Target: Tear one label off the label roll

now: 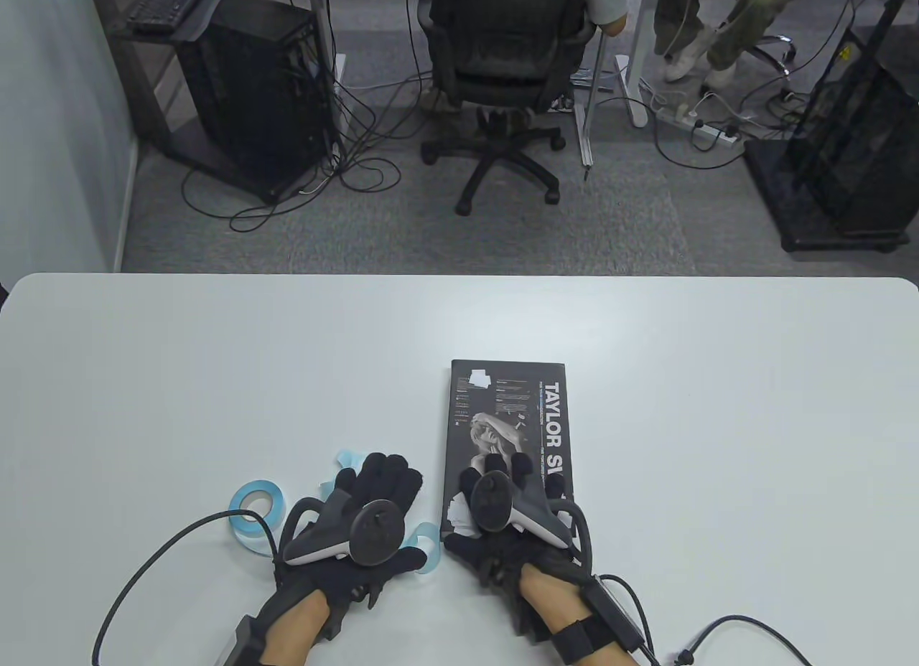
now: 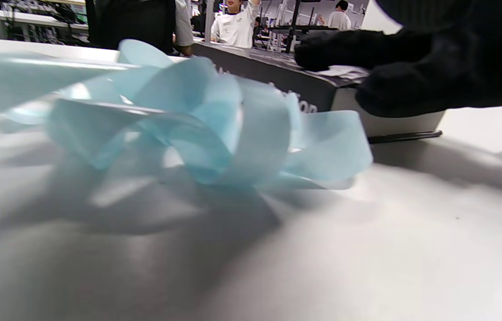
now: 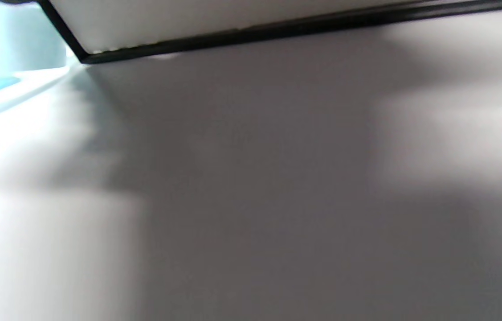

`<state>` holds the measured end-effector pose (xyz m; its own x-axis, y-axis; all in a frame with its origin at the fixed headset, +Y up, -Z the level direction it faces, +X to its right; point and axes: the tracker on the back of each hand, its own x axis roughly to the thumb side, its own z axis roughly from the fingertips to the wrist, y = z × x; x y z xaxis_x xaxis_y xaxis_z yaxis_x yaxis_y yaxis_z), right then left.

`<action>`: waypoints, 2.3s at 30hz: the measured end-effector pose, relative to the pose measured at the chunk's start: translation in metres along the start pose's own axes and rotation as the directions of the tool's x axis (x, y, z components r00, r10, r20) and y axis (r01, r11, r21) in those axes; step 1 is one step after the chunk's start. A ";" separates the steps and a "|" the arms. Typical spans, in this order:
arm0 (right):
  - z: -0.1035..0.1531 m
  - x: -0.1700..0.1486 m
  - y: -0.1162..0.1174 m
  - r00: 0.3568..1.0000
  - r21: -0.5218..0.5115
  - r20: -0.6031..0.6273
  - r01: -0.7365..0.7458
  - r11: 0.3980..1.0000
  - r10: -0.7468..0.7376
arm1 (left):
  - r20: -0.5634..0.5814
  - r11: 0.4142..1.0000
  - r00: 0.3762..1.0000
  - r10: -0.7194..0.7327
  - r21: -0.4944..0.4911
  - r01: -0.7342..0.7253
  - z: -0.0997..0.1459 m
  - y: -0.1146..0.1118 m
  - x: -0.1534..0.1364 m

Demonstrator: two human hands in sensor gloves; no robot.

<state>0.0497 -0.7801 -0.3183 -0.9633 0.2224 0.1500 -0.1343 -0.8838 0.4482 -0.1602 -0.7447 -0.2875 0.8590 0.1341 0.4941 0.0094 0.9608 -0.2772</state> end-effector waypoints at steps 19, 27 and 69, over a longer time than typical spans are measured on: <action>0.017 -0.060 -0.032 0.942 -0.058 0.110 0.325 0.944 -0.318 | -0.210 0.999 0.977 0.036 -0.001 -0.037 0.041 0.018 -0.064; 0.020 -0.058 -0.036 0.927 -0.069 0.136 0.360 0.930 -0.349 | -0.269 0.973 0.953 -0.137 0.142 0.180 0.089 0.037 -0.095; 0.018 -0.062 -0.040 0.918 -0.096 0.137 0.387 0.917 -0.373 | -0.329 0.998 0.943 0.039 -0.039 -0.055 0.061 -0.017 -0.130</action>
<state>0.1191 -0.7507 -0.3295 -0.8023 0.5899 0.0909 -0.5180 -0.7639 0.3849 -0.3028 -0.7640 -0.2968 0.9793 0.0844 0.1839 -0.0180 0.9417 -0.3361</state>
